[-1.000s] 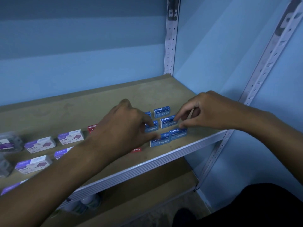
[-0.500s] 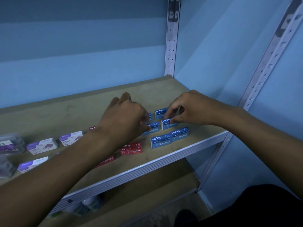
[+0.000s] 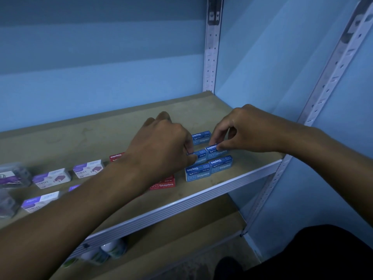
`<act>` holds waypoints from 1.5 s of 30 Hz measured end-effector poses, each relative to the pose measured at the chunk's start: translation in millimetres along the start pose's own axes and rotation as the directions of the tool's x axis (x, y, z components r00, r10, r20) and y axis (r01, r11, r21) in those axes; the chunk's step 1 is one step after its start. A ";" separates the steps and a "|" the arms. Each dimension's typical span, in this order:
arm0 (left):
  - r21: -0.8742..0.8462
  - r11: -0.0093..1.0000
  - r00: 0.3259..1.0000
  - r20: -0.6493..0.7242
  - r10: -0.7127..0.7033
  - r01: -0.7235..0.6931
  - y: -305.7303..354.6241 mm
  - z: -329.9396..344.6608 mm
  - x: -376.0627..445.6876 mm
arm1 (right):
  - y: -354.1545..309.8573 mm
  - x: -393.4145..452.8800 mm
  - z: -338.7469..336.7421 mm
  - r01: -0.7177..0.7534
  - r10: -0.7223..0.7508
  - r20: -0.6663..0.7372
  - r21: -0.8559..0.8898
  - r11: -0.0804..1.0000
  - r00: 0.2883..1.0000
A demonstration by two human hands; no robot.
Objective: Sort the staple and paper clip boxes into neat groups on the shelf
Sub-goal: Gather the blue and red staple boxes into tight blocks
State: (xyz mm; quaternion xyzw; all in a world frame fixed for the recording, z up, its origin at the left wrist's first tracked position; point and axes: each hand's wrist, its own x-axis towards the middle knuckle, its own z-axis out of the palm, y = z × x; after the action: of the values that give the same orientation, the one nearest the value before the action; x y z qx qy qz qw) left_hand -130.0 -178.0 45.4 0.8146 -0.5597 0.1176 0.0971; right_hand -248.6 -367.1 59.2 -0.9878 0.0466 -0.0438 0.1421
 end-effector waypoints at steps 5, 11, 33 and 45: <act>0.004 1.000 1.000 0.019 0.017 -0.017 1.9 -0.6 -3.9 | 0.0 -3.9 1.3 -0.014 0.014 0.022 0.006 1.000 1.000; -0.032 0.999 0.998 0.057 -0.003 0.005 1.0 5.5 -6.2 | -1.3 -4.7 4.0 -0.042 0.040 0.061 0.025 0.999 0.997; -0.164 0.986 0.993 0.118 0.013 0.006 1.1 15.5 -4.2 | 0.9 -7.8 10.2 -0.028 0.022 0.158 0.037 0.999 0.987; -0.180 0.984 0.995 0.096 0.000 0.017 -3.5 17.6 -2.8 | 0.3 -5.9 3.8 -0.043 0.036 0.170 0.037 0.998 0.985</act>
State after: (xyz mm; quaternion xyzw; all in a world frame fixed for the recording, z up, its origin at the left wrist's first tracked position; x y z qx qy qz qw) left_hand -126.2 -179.3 27.7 0.8095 -0.5686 0.0267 0.1440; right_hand -254.1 -365.7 55.0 -0.9837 0.0530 0.0423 0.1665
